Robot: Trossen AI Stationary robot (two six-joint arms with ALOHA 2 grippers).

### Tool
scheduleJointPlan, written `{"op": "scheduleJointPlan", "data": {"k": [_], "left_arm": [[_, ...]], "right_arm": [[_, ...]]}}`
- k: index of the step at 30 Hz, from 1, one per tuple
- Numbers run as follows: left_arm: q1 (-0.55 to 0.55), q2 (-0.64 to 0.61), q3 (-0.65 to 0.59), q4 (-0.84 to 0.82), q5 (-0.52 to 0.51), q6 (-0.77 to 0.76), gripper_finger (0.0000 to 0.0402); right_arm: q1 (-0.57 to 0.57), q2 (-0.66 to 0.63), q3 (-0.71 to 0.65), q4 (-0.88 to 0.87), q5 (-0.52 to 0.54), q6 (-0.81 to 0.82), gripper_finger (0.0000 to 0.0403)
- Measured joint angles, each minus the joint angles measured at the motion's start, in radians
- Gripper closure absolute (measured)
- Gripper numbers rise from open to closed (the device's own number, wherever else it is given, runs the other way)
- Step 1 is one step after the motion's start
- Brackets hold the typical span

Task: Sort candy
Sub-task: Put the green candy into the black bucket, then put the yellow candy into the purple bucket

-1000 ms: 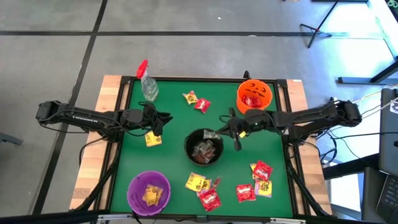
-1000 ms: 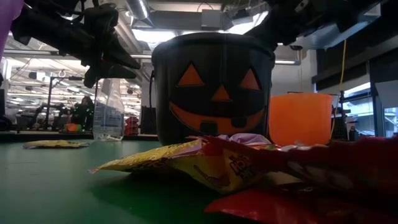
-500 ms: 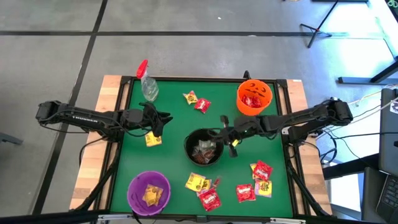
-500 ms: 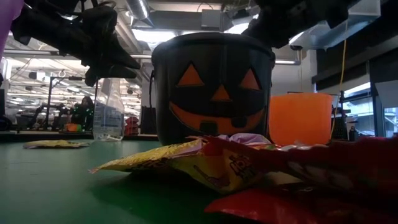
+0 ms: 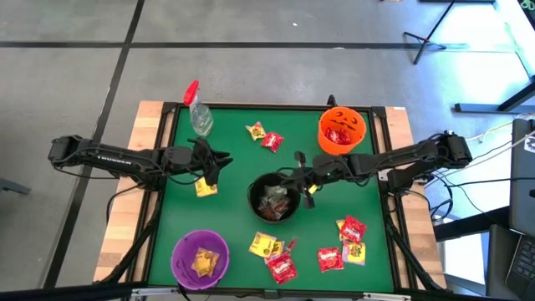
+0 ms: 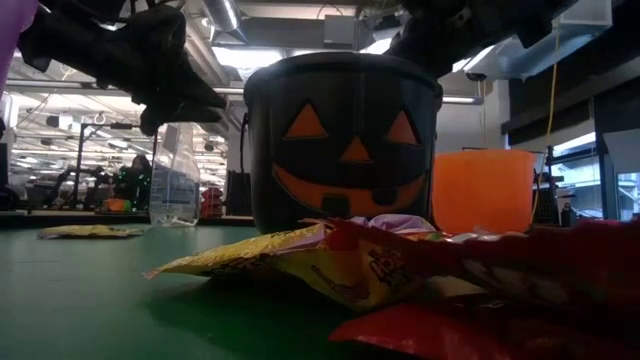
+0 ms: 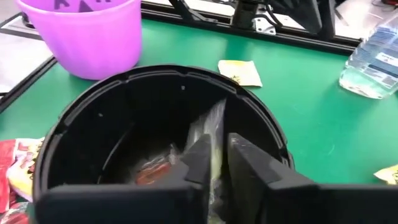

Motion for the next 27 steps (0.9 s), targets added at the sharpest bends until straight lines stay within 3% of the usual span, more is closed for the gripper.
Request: {"op": "scheduleJointPlan", "data": {"k": [5,9,17,27], "left_arm": [[0.000,0.000,0.060,-0.024,0.015,0.069,0.0270],[0.000,0.000,0.148,-0.174,0.022,0.114,0.0270],[0.000,0.037,0.345,-0.684,0.021,0.050,0.0270],[0.000,0.163,0.383,-1.002,0.245,0.017,0.0257]], "right_arm": [[0.000,0.000,0.000,0.000,0.040,0.000,0.0293],[0.000,-0.001,0.000,0.000,0.068,-0.020,0.0267],[0.002,-0.018,0.000,-0.007,0.075,-0.050,0.0261],[0.002,-0.023,0.000,-0.007,0.102,-0.076,0.0261]]}}
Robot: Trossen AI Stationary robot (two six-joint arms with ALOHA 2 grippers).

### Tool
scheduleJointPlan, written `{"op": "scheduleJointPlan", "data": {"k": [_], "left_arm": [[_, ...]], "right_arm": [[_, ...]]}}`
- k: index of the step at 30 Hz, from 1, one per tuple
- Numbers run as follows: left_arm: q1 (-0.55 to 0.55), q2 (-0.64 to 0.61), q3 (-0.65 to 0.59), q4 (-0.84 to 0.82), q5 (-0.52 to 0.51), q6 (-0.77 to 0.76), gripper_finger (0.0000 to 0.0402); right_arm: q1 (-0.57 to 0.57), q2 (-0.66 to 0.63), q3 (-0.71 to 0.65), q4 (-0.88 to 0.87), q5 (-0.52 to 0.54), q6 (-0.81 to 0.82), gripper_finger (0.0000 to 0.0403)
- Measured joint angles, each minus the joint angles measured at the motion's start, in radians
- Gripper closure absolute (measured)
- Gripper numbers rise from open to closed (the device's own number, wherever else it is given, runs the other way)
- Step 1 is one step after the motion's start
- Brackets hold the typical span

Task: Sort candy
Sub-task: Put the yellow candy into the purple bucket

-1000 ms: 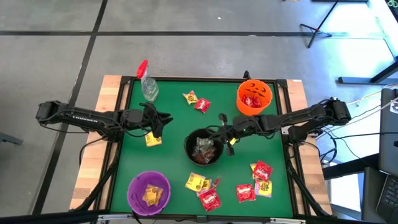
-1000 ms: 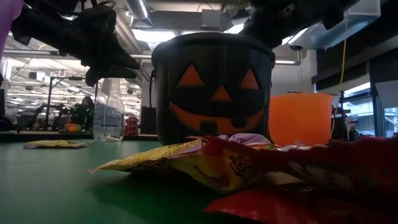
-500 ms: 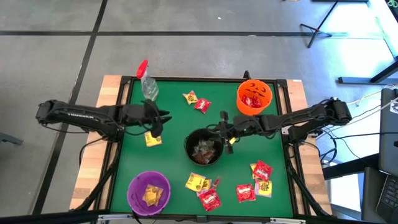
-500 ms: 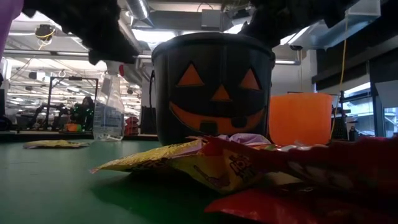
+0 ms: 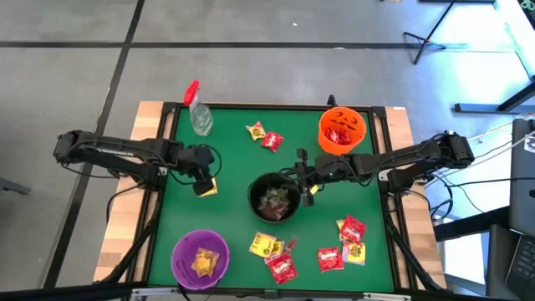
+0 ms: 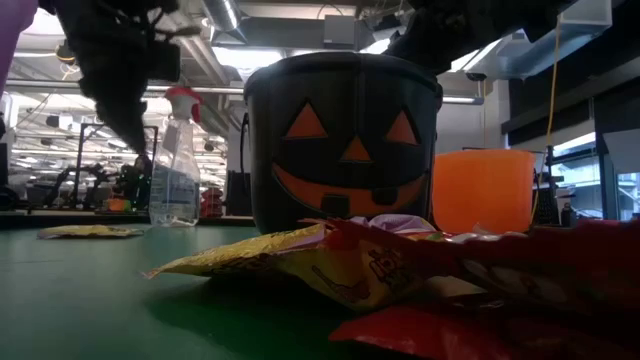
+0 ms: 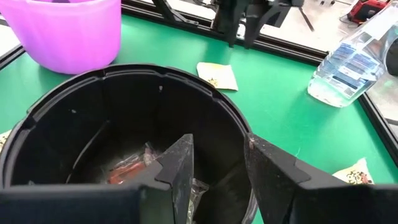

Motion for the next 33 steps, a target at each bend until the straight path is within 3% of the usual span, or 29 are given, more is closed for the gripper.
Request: {"op": "scheduleJointPlan", "data": {"k": [14,33], "left_arm": [[0.000,0.221,0.000,-0.060,0.107,0.107,0.0155],[0.023,0.469,0.000,-0.028,0.087,0.199,0.0108]], "right_arm": [[0.000,0.000,0.000,0.000,0.000,0.000,0.0261],[0.000,0.001,0.000,0.000,-0.001,0.000,0.0261]]}}
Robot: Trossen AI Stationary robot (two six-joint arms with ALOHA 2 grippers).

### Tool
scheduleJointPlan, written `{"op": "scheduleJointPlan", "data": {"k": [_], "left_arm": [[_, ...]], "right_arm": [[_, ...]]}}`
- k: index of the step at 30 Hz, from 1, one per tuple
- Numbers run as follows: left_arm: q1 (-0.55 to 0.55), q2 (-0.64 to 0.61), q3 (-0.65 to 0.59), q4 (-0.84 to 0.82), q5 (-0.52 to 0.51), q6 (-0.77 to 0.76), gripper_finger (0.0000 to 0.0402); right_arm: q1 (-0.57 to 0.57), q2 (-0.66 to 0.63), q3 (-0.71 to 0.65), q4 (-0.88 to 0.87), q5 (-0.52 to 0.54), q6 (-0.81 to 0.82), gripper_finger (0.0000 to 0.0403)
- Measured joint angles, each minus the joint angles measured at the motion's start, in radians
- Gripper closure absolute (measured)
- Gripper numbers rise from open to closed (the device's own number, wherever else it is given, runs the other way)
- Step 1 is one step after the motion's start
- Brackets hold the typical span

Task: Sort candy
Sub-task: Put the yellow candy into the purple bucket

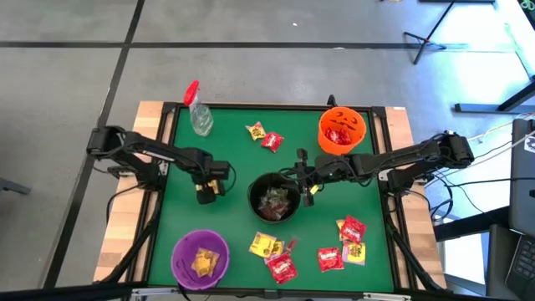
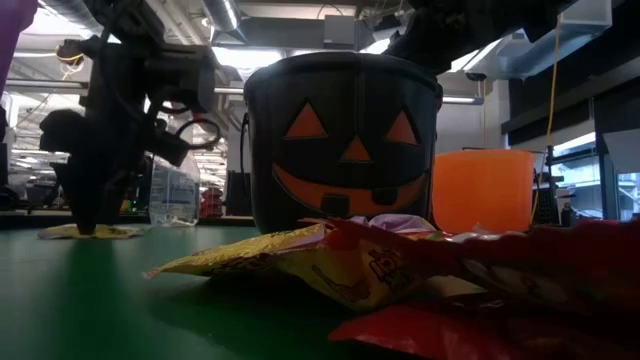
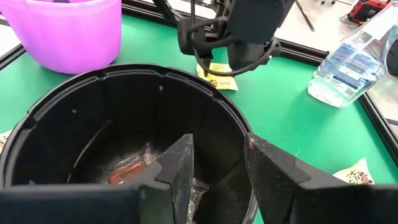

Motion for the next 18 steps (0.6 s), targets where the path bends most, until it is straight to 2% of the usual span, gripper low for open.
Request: {"op": "scheduleJointPlan", "data": {"k": [10,13,18], "left_arm": [[-0.005,0.053,0.004,0.028,0.005,0.033,0.0118],[-0.011,0.053,0.003,0.031,0.005,0.033,0.0146],[-0.031,0.054,0.002,0.042,0.001,0.030,0.0217]], "right_arm": [[0.000,0.000,0.000,0.000,0.000,0.000,0.0261],[0.000,0.000,0.000,-0.001,0.000,0.000,0.0261],[0.000,0.000,0.000,-0.001,0.000,0.000,0.0261]]}}
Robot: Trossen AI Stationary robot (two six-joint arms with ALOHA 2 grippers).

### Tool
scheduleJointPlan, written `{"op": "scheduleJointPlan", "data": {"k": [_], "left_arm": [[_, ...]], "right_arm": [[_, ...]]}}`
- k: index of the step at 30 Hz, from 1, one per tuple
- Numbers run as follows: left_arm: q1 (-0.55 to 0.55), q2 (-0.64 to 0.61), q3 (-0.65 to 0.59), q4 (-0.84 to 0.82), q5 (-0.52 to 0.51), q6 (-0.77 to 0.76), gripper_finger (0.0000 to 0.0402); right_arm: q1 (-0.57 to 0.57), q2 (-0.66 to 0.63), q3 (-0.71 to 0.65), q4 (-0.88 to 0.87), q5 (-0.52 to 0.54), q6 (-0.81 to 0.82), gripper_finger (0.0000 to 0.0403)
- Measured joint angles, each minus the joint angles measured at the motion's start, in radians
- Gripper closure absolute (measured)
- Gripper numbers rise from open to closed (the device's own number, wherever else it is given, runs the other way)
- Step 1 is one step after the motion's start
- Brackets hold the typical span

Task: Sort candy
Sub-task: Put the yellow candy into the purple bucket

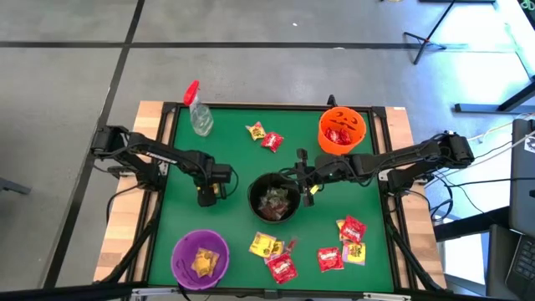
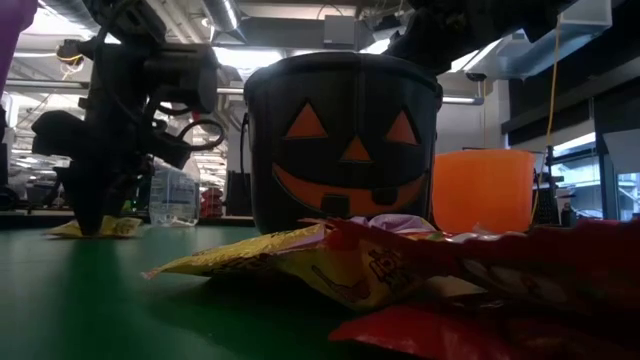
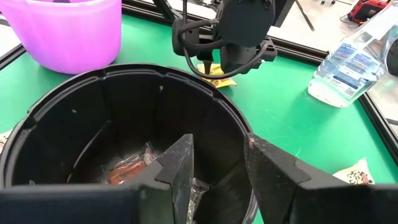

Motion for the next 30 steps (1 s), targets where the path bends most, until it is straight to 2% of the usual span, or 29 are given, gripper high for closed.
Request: {"op": "scheduleJointPlan", "data": {"k": [6,12,23,30], "left_arm": [[-0.010,0.000,0.000,0.004,-0.002,-0.054,0.0292],[-0.010,0.006,0.056,-0.051,0.007,-0.079,0.0339],[-0.028,0.003,0.288,-0.329,-0.009,-0.087,0.0366],[-0.093,-0.025,0.442,-0.410,-0.007,-0.137,0.0367]], "right_arm": [[0.000,0.000,0.000,0.000,0.000,0.000,0.0261],[0.000,0.000,0.000,0.000,0.000,0.000,0.0261],[0.000,0.000,0.000,0.000,0.020,0.000,0.0261],[0.000,0.000,0.000,0.000,0.043,0.000,0.0261]]}}
